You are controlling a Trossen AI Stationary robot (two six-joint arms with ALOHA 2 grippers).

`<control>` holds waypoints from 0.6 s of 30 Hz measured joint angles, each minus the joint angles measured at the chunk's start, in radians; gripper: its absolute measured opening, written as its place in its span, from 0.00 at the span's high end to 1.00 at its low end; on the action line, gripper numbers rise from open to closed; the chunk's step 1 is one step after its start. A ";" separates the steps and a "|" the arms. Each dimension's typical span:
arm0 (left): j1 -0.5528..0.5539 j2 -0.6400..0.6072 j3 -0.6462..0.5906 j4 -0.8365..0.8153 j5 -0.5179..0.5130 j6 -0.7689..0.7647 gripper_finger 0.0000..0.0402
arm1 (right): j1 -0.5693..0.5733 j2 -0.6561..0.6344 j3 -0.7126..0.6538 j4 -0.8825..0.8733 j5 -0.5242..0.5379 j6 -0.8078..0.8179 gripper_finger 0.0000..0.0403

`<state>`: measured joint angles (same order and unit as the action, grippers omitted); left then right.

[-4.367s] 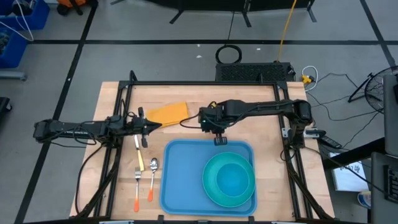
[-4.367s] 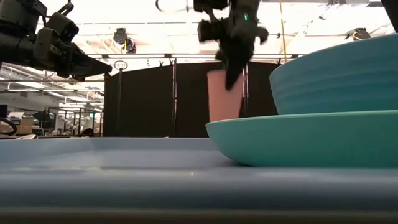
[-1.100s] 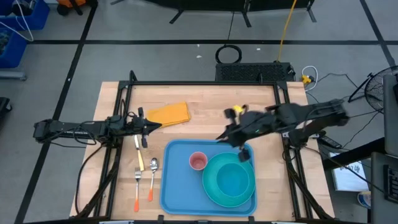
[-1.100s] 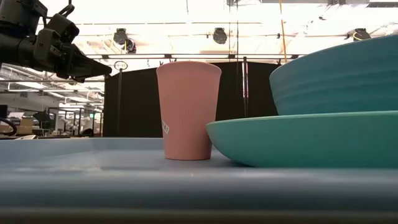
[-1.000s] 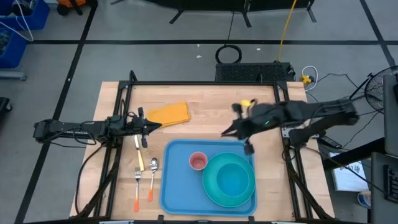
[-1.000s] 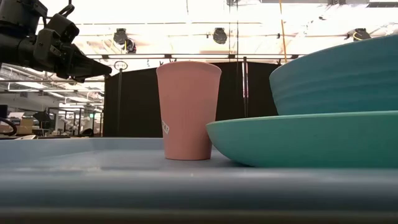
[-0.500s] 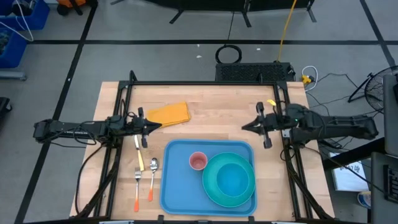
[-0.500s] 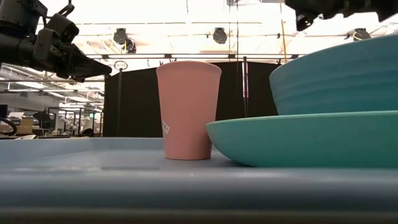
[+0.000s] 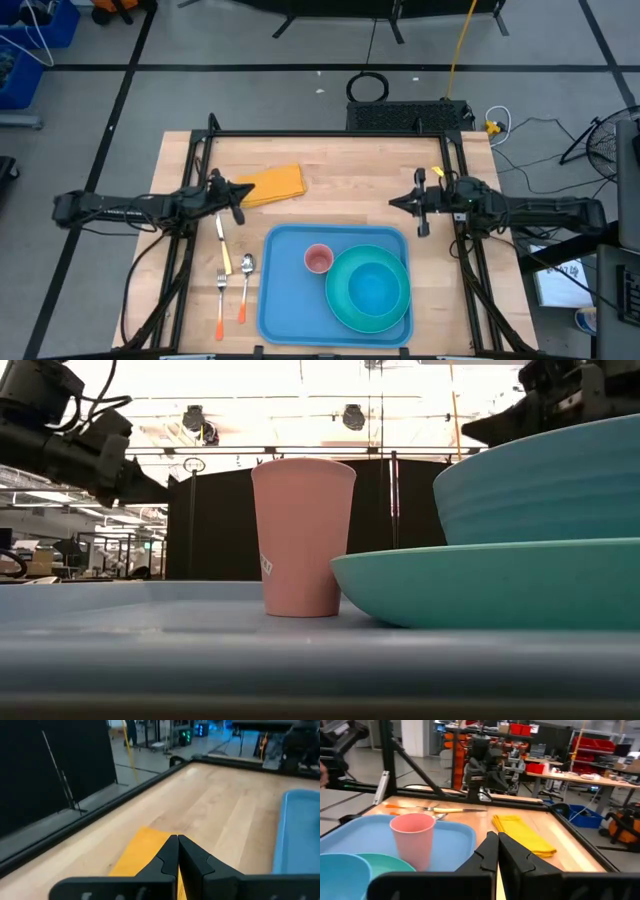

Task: Set up tray
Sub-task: Put the yellow napkin on the tray to the left of the pink cup

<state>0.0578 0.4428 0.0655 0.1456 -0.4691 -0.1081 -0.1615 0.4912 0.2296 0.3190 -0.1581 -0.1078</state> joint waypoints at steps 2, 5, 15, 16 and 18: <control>0.000 0.045 0.035 -0.008 0.009 0.000 0.98 | -0.013 0.000 -0.019 0.023 -0.002 0.008 1.00; 0.002 0.137 0.134 -0.098 -0.003 -0.002 0.98 | -0.026 0.000 -0.033 0.020 -0.003 0.010 1.00; 0.215 0.688 0.718 -0.676 0.151 0.030 0.98 | -0.034 0.003 -0.034 0.021 -0.008 0.004 1.00; 0.245 0.749 0.767 -0.698 0.190 0.070 0.98 | -0.034 0.003 -0.034 0.021 -0.008 0.000 1.00; 0.298 0.863 0.856 -0.721 0.262 0.150 0.98 | -0.034 0.003 -0.034 0.021 -0.008 -0.006 1.00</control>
<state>0.3561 1.3057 0.9212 -0.5758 -0.2074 0.0415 -0.1959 0.4946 0.1959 0.3401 -0.1661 -0.1136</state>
